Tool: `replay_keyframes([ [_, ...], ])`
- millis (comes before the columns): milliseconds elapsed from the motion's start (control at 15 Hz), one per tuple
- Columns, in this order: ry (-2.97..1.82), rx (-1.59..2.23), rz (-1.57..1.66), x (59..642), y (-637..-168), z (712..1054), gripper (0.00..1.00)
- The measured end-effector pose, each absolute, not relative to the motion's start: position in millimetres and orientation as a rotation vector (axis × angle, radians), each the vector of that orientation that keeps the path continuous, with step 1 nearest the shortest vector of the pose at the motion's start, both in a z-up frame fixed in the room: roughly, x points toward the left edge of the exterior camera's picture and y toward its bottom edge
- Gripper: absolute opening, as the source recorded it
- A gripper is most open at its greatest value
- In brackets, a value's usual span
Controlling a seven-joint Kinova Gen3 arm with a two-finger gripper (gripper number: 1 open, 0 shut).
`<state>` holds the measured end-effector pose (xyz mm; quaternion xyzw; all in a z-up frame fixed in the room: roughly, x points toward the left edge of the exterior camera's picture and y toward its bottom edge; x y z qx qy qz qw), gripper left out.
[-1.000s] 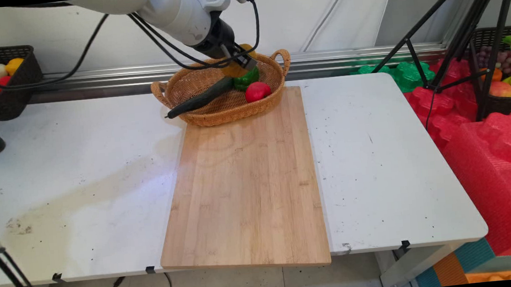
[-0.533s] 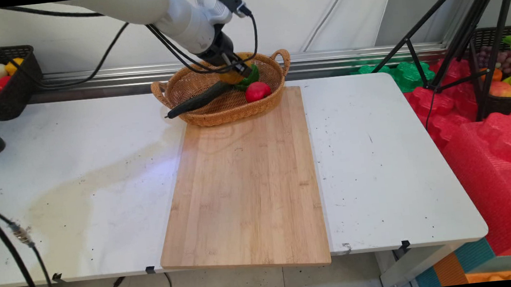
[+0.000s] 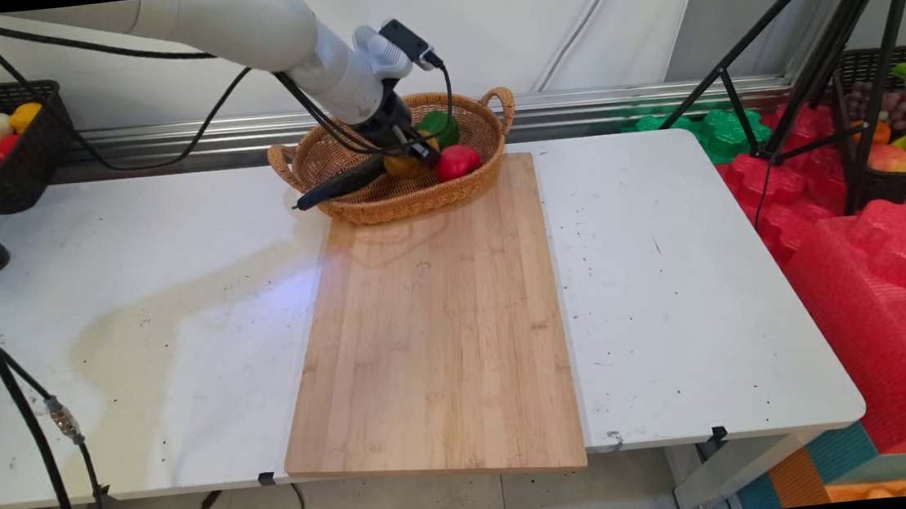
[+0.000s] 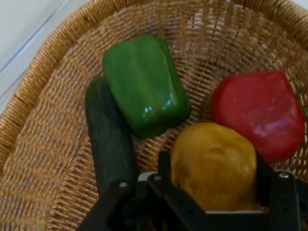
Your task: Place the picked object in the vegetable basket
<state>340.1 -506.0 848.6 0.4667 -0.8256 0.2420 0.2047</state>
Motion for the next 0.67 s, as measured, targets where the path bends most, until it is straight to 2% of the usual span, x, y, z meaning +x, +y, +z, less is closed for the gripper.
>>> replay_keyframes([
  [467,-2.294,1.337,0.642,343.4,-502.8,836.3,0.00],
  [533,-2.292,1.338,0.639,343.4,-501.7,836.1,1.00],
  [667,-2.289,1.336,0.638,343.4,-499.3,837.1,1.00],
])
